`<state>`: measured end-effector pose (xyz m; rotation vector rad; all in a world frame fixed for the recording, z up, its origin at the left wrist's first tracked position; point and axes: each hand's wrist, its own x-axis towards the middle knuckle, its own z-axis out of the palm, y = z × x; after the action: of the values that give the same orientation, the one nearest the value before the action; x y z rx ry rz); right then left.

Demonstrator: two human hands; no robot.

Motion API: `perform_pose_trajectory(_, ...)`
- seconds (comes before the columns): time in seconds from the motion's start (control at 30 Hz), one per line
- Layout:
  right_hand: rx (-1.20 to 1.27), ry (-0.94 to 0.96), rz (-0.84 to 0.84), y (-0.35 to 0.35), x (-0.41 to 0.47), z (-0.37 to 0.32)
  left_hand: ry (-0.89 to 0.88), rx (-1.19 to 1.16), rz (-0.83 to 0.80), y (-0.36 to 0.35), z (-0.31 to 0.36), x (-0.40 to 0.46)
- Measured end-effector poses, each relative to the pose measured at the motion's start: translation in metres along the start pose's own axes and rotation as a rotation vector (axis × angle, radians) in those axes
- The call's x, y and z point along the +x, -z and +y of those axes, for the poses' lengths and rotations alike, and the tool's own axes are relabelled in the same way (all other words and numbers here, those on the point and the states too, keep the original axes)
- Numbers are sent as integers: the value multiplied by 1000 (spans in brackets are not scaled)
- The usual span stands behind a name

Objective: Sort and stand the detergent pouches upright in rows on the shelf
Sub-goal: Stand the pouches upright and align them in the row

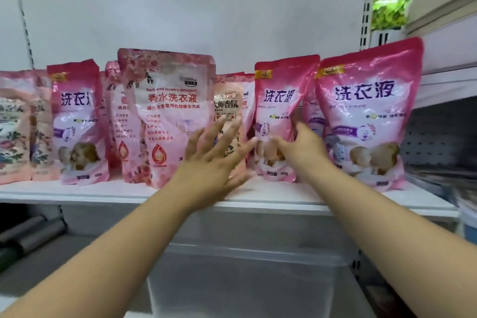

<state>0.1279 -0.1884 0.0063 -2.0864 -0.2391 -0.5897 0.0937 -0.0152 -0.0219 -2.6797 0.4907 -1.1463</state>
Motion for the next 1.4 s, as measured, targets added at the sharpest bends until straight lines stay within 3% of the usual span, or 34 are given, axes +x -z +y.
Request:
perform_pose_trajectory(0.07, -46, 44, 5, 8, -9, -2, 49, -10, -306, 1, -1, 14)
perform_pose_trajectory(0.1, -46, 65, 8, 12, -12, -2, 77, -10, -360, -1, -3, 19)
perform_pose_trajectory(0.2, 13, 87, -16, 23, -21, -1, 126, -1, -391, -8, -3, 23)
perform_pose_trajectory(0.27, 162, 51, -68, 28, -24, 0, 156, -134, -306, -5, 1, 25)
perform_pose_trajectory(0.3, 278, 14, -104, 30, -25, 1, 184, -283, -225, -2, 2, 26)
perform_pose_trajectory(0.37, 561, -80, -208, 33, -27, 3, 274, -828, -116, 9, 4, 28)
perform_pose_trajectory(0.43, 785, -153, -328, 34, -28, 4, 335, -1329, -159, 15, 8, 29)
perform_pose_trajectory(0.53, 889, -195, -437, 25, -27, 1, 420, -1546, -215, 21, 19, 23)
perform_pose_trajectory(0.6, 871, -217, -438, 19, -23, -2, 536, -1564, -63, 23, 20, 23)
perform_pose_trajectory(0.7, 777, -306, -366, 16, -10, -3, 632, -1373, 176, 25, 13, 20)
perform_pose_trajectory(0.83, 602, -457, -198, 4, 17, 4, 717, -1220, 317, 18, 4, 15)
perform_pose_trajectory(0.97, 342, -408, -90, -8, 48, 6, 788, -1106, 325, 7, 0, 11)
perform_pose_trajectory(1.17, 288, -389, -100, -37, 87, 0, 793, -1106, 353, 5, -5, 10)
perform_pose_trajectory(1.4, 171, -447, 42, -54, 117, 35, 761, -1130, 379, 2, -6, 11)
